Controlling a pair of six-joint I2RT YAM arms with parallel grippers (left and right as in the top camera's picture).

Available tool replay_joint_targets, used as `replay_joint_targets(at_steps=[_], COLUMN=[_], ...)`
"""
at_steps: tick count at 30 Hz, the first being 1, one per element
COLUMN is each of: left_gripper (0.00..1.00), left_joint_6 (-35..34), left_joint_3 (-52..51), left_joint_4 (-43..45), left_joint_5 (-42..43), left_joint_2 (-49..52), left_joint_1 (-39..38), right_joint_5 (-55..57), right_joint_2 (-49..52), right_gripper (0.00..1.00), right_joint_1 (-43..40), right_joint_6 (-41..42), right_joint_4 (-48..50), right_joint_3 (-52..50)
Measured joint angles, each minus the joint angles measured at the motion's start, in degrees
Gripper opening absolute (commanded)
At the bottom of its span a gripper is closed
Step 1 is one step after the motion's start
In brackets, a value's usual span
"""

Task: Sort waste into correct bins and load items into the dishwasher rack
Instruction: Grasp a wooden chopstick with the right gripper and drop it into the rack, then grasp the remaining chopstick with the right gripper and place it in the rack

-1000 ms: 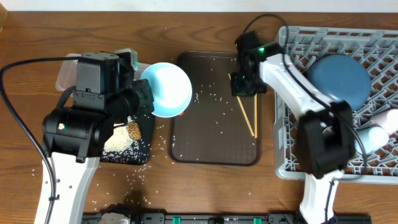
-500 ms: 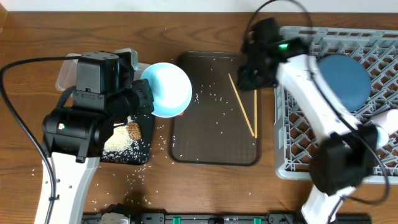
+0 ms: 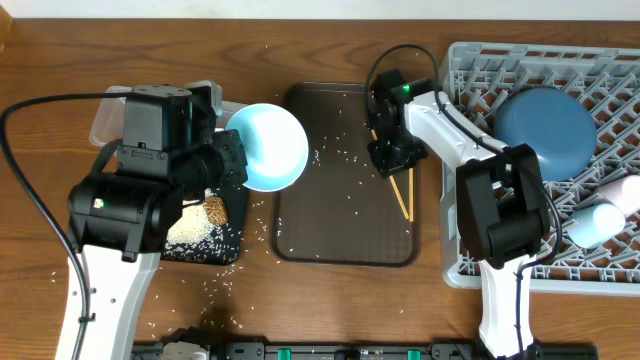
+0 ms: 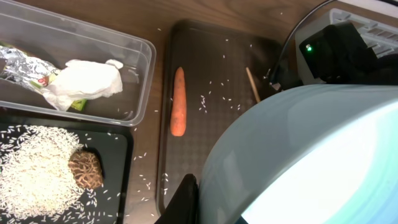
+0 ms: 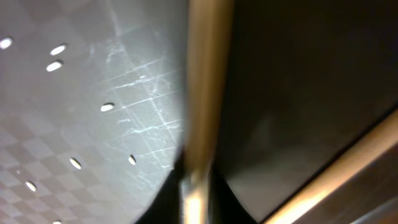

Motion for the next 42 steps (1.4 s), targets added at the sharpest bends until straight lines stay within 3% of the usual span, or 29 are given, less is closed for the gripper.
replay_joint_targets(at_steps=[9, 20, 29, 30, 34, 42], left_gripper=[0.06, 0.06, 0.07, 0.06, 0.06, 0.06], left_joint_6=[0.00, 0.00, 0.00, 0.00, 0.00, 0.00], left_joint_3=[0.00, 0.00, 0.00, 0.00, 0.00, 0.00], left_joint_4=[0.00, 0.00, -0.11, -0.13, -0.11, -0.11], left_joint_5=[0.00, -0.42, -0.42, -0.42, -0.42, -0.44], left_joint_2=[0.00, 0.00, 0.00, 0.00, 0.00, 0.00], left_joint_1=[0.00, 0.00, 0.00, 0.00, 0.00, 0.00], right_joint_5=[-2.71, -4.92, -3.30, -2.80, -1.25, -2.34], right_joint_2=[-2.56, -25.75, -22.82, -22.43, -21.90, -21.90], right_gripper=[0.01, 0.01, 0.01, 0.03, 0.33, 0.38], right_joint_1=[-1.01, -13.55, -21.53, -21.49, -21.38, -15.89], right_joint_6=[1.97, 4.87, 5.16, 5.16, 5.25, 1.86], right_joint_4=[-1.27, -3.89, -6.58, -6.54, -6.01, -4.63], right_joint_3=[0.02, 2.71, -0.22, -0.87, -2.99, -3.04])
